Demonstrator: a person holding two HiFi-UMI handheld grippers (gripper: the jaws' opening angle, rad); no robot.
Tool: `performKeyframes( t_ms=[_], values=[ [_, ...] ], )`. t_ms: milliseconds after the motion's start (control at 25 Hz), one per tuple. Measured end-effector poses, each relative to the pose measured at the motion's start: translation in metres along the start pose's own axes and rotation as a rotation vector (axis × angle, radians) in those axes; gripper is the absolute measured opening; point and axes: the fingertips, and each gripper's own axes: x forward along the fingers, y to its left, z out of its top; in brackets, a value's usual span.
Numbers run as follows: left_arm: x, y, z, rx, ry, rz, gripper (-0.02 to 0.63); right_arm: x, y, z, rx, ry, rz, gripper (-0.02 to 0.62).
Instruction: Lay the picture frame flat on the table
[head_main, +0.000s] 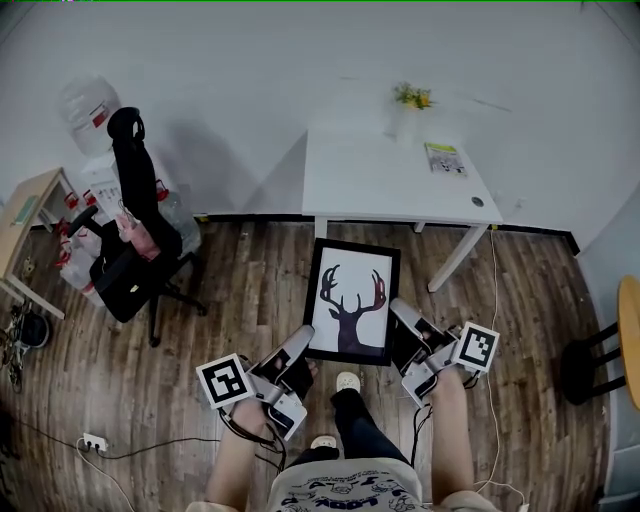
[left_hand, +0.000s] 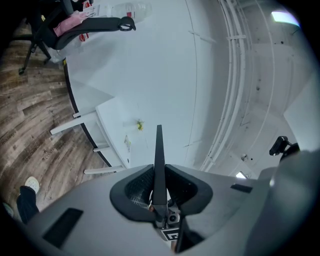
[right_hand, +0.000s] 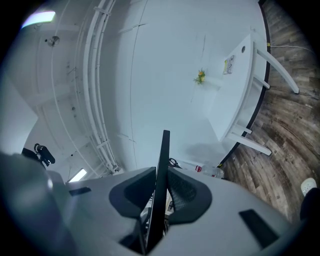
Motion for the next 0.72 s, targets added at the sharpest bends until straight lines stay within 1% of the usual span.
performKeyframes(
  t_ms=[80, 240, 320, 520, 720],
  values=[
    [0.013, 0.003, 0.010, 0.000, -0.004, 0.003, 0.083, 0.011, -0.006, 0.013, 0.005, 0.002, 0.002, 0.083],
    [0.006, 0.016, 0.002, 0.023, -0.012, -0.018, 0.083, 0.005, -0.014, 0.006, -0.027, 0.001, 0.033, 0.083],
    [0.018, 0.018, 0.010, 0.036, -0.021, -0.026, 0.083, 0.013, -0.019, 0.017, -0.030, 0.007, 0.043, 0.083],
    [0.116, 0.025, 0.069, 0.034, -0.054, 0.003, 0.083, 0.075, -0.044, 0.117, -0.009, 0.043, 0.048, 0.083],
    [0.171, 0.033, 0.095, 0.043, -0.078, -0.002, 0.083, 0.105, -0.062, 0.172, -0.016, 0.064, 0.071, 0.083]
  ],
)
